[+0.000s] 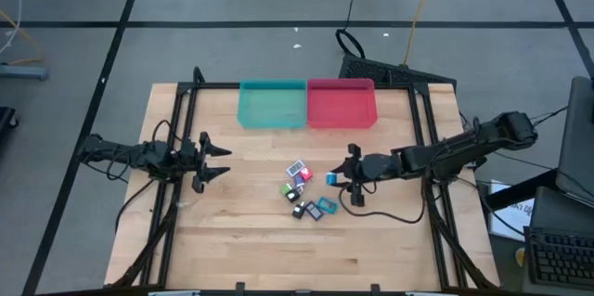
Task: Sort charging adapters and watches
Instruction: Put the light blue charging adapter in the red bin
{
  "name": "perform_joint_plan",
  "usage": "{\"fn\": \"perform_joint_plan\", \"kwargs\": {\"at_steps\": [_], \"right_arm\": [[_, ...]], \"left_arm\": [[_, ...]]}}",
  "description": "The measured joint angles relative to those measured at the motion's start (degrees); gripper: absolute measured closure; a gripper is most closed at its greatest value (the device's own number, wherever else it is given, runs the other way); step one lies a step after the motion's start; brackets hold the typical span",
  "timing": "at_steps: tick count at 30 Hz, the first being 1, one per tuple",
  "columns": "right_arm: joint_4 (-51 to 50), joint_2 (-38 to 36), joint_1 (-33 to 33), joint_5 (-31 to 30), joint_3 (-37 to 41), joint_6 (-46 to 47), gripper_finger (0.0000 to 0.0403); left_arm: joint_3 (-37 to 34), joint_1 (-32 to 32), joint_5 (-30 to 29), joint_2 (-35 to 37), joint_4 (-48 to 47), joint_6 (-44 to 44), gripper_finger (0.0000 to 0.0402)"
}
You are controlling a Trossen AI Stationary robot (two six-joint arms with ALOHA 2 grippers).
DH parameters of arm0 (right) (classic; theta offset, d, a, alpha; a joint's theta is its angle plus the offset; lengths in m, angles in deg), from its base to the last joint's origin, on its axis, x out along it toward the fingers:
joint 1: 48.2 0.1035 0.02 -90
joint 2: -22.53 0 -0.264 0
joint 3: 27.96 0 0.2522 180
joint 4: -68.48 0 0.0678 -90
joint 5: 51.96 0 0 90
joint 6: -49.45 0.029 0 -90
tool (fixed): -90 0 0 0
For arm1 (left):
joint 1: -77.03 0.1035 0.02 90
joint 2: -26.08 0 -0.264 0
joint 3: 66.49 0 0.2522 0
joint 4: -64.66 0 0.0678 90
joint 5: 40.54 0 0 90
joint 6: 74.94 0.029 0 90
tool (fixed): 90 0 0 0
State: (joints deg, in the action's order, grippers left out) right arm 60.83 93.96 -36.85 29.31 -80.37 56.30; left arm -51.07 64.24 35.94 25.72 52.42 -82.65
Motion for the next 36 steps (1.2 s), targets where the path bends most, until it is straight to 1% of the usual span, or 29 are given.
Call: {"fn": "perform_joint_plan", "kwargs": {"at_steps": [11, 16, 21, 28, 36], "right_arm": [[10.32, -4.82, 0.00, -0.19, 9.10, 2.01, 0.0252], [11.97, -5.40, 0.00, -1.88, 10.91, 2.97, 0.0253], [13.04, -5.45, -1.04, -2.00, 11.03, 2.95, 0.0253], [16.45, -5.43, -4.88, -1.95, 11.03, -0.02, 0.0253], [17.27, -5.40, -12.88, -1.97, 11.03, -1.85, 0.0250]], "left_arm": [[0.00, -0.01, 0.00, 0.00, 0.00, -0.02, 0.0149], [0.00, 0.01, 0.00, 0.00, 0.00, 0.00, 0.0149], [0.00, 0.00, 0.00, 0.00, 0.06, 0.00, 0.0149], [0.00, -0.01, 0.00, 0.00, 0.04, 0.00, 0.0149], [0.00, 0.01, 0.00, 0.00, 0.04, 0.00, 0.0149]]}}
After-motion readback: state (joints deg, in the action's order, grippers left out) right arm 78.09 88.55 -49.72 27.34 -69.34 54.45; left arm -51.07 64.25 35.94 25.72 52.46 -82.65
